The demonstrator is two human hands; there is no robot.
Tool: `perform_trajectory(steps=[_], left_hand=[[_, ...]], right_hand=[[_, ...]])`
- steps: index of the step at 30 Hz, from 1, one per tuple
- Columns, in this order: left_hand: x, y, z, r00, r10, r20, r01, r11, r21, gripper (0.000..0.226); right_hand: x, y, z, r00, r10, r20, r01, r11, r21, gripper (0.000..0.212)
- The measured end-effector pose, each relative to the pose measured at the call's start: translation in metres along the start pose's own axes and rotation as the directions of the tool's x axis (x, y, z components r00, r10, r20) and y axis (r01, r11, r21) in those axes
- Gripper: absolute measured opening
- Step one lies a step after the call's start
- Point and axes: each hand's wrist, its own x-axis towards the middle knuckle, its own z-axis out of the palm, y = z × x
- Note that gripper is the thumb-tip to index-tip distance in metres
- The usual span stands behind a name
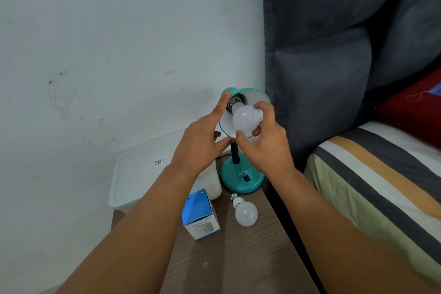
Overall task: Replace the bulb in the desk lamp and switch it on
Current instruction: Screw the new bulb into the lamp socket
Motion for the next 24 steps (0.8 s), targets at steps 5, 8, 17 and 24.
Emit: perform_trajectory(steps=[5,8,17,24], left_hand=[[-0.0001,-0.0011,0.0008,1.000,-0.009,0.008,0.009,1.000,0.014,0.099],[-0.0005,0.0007,0.0000,1.000,-0.018,0.007,0.018,1.000,0.007,0.096],[-0.0005,-0.0009,0.0005,1.000,-0.017,0.005,0.017,1.000,0.020,0.097],[0.0002,0.0005,0.0004,1.000,-0.010,-0.001,0.010,1.000,-0.002,0.095]], right_hand=[[0.0049,-0.0008,0.0010,0.992,0.122,-0.023,-0.121,0.992,0.029,0.061],[0.0042,0.0006,0.0014,0.994,0.108,-0.013,-0.107,0.993,0.051,0.074],[0.0056,-0.0009,0.0039,0.987,0.158,0.017,-0.159,0.986,0.052,0.057],[0.0032,-0.0006,0.0011,0.996,0.071,0.051,-0.072,0.997,0.013,0.068]])
